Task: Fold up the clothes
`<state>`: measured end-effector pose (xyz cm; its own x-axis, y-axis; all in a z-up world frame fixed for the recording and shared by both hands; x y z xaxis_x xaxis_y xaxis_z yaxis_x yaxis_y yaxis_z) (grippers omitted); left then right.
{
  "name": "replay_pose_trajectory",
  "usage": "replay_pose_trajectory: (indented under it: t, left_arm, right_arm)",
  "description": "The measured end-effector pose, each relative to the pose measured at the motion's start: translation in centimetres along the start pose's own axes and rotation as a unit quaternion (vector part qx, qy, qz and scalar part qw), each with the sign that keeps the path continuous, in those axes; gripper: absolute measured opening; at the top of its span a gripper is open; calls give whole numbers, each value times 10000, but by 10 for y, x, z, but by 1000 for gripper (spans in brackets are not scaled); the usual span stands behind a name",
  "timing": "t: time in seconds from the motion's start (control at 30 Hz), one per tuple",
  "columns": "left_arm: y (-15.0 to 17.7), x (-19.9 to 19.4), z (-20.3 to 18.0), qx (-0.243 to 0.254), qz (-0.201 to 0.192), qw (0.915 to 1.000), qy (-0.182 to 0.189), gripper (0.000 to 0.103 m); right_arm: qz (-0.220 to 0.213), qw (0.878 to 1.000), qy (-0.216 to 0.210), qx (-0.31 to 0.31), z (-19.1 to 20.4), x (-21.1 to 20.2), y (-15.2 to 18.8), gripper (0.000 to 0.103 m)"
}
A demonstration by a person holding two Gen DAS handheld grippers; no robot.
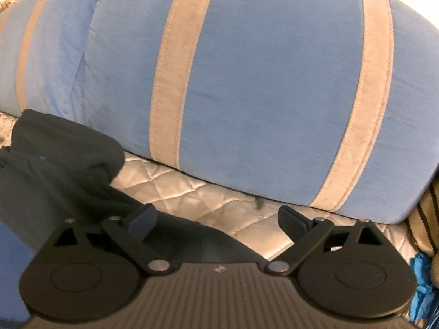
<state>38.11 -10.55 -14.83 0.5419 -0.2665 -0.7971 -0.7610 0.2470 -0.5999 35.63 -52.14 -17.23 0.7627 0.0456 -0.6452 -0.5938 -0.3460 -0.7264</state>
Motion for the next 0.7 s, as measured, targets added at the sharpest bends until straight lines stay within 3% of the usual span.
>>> replay_pose_trajectory:
  t: [0.13, 0.3, 0.37, 0.53, 0.7]
  left_arm:
    - [3, 7, -1, -92, 134, 9999, 0, 68]
    - [3, 14, -3, -256, 252, 9994, 23, 24]
    - [2, 15, -3, -298, 253, 9992, -28, 16]
    - [2, 17, -4, -215, 91, 9986, -479, 16]
    - [4, 24, -6, -293, 49, 9974, -654, 16]
  right_arm:
    - [22, 9999, 68, -85, -9, -6, -1, 100]
    - [58, 9998, 178, -23, -19, 2, 2, 100]
    - [77, 9998, 199, -8, -21, 7, 2, 100]
    - [76, 9999, 99, -116, -11, 18, -1, 100]
    - [249, 9965, 156, -778, 10, 34, 3, 100]
Point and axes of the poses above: each gripper's, at about its wrist camera, not at the fingertips, and x roughly the way its jaws point, z to its left, y to its underside, the point moved 4 cm from there along x, roughly the way its jaws point, and after that the axes turned 10 degrees about -x, right-handed, at the moved point
